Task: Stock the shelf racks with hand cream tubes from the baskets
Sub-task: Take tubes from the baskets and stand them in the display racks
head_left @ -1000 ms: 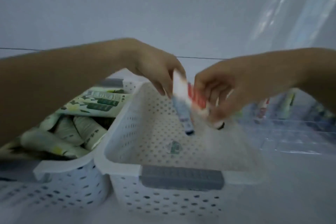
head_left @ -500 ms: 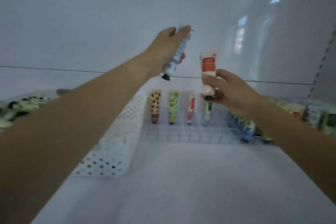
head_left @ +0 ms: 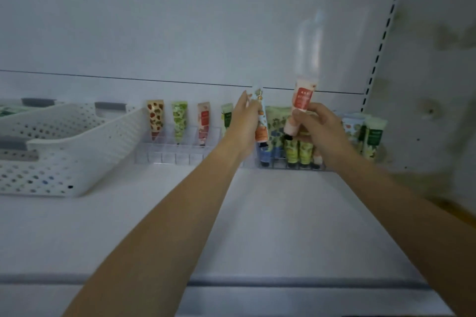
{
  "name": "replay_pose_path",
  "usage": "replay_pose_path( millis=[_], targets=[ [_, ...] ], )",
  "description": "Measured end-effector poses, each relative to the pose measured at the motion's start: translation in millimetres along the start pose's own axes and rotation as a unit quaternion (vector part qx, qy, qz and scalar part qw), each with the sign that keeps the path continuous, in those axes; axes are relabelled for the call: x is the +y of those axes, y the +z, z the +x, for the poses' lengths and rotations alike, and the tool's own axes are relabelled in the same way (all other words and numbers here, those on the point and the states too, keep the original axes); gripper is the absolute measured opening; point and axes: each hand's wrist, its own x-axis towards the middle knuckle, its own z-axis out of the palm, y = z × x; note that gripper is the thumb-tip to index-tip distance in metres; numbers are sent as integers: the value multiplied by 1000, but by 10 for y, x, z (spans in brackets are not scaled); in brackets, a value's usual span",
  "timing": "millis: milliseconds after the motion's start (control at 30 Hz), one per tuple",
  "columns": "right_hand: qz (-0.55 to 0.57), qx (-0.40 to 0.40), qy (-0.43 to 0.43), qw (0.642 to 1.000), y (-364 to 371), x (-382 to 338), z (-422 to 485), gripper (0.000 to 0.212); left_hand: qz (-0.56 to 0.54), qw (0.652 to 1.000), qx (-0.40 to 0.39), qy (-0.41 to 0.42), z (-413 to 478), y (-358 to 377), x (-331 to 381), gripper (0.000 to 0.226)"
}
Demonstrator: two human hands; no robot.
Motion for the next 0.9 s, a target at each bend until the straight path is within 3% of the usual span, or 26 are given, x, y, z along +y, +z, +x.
replay_pose_path(
  millis=[133,533,633,767,900],
  targets=[
    [34,18,-9,999,-50,254,-80,9,0,999,35,22,-17,-63,-244,8],
    [-93,20,-80,992,-143,407,-102,29,117,991,-6,70,-56,-84,-284,39],
    [-113,85,-84,986,-258,402,-115,32,134,986,-37,96,-97,-36,-292,19],
    [-109,219,-69,967,-482,413,-126,28,170,976,-69,115,-160,-37,-374,10],
    [-171,237,-58,955,-642,507,-103,24,179,974,-66,118,-198,-33,-421,9]
  ],
)
